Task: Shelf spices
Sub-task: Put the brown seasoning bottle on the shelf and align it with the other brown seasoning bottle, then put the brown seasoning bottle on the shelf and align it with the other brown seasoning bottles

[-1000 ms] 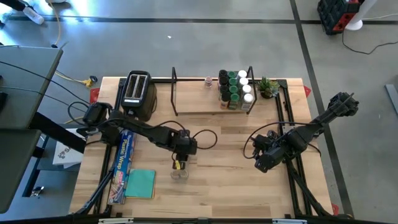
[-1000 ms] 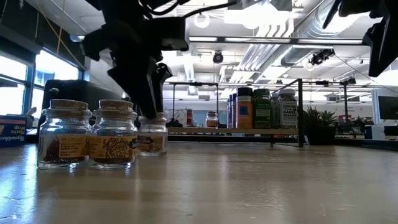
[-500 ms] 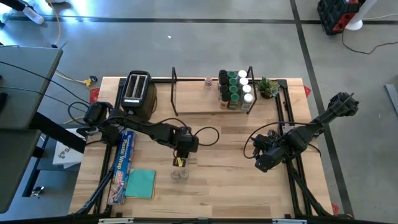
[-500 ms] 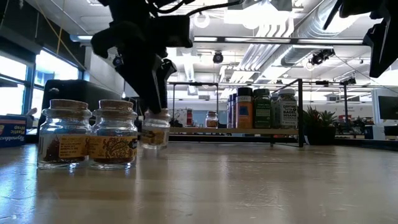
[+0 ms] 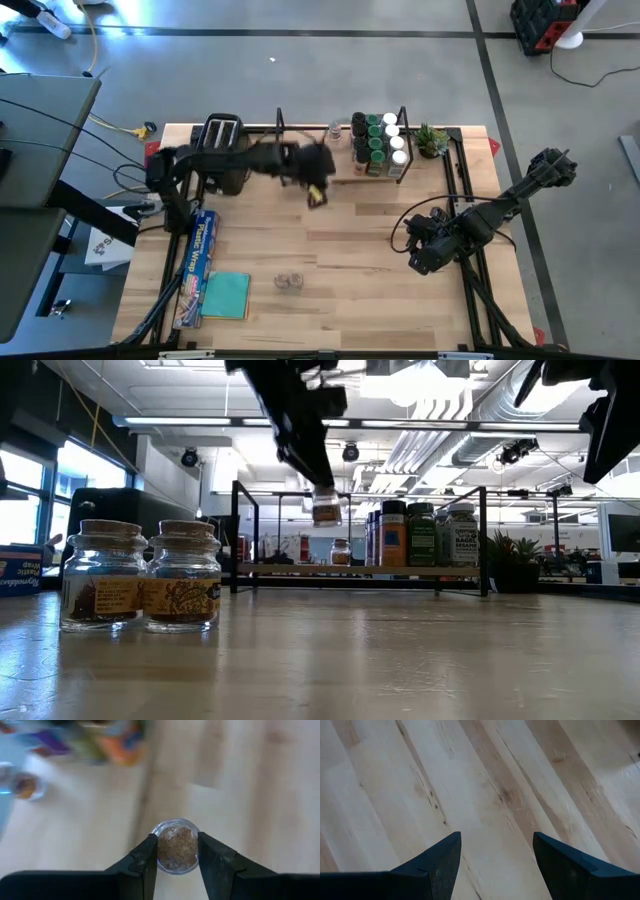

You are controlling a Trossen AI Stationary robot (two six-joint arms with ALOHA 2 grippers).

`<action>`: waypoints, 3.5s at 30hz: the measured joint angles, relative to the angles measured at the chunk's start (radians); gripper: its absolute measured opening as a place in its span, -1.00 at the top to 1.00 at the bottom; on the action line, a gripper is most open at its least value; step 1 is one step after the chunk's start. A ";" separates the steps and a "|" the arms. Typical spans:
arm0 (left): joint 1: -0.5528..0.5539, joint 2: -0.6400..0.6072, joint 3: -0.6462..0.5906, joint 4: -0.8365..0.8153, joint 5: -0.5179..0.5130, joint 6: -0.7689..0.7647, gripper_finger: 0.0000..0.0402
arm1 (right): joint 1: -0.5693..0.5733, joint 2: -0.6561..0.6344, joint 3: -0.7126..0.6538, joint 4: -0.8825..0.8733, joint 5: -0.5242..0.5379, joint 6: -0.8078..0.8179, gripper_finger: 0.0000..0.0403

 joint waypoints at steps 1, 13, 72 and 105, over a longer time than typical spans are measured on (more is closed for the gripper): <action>0.033 0.010 0.002 0.019 0.007 0.007 0.44 | 0.000 0.000 0.000 0.000 0.000 0.001 -0.19; 0.216 0.153 0.075 0.103 0.026 0.047 0.44 | 0.000 0.000 0.000 0.003 -0.002 0.062 -0.19; 0.293 0.301 0.144 0.181 0.103 0.258 1.00 | -0.001 0.000 0.000 0.002 -0.024 0.135 -0.19; 0.051 -0.169 0.138 -0.177 0.089 0.113 1.00 | 0.000 0.000 0.000 0.005 0.119 0.141 -0.19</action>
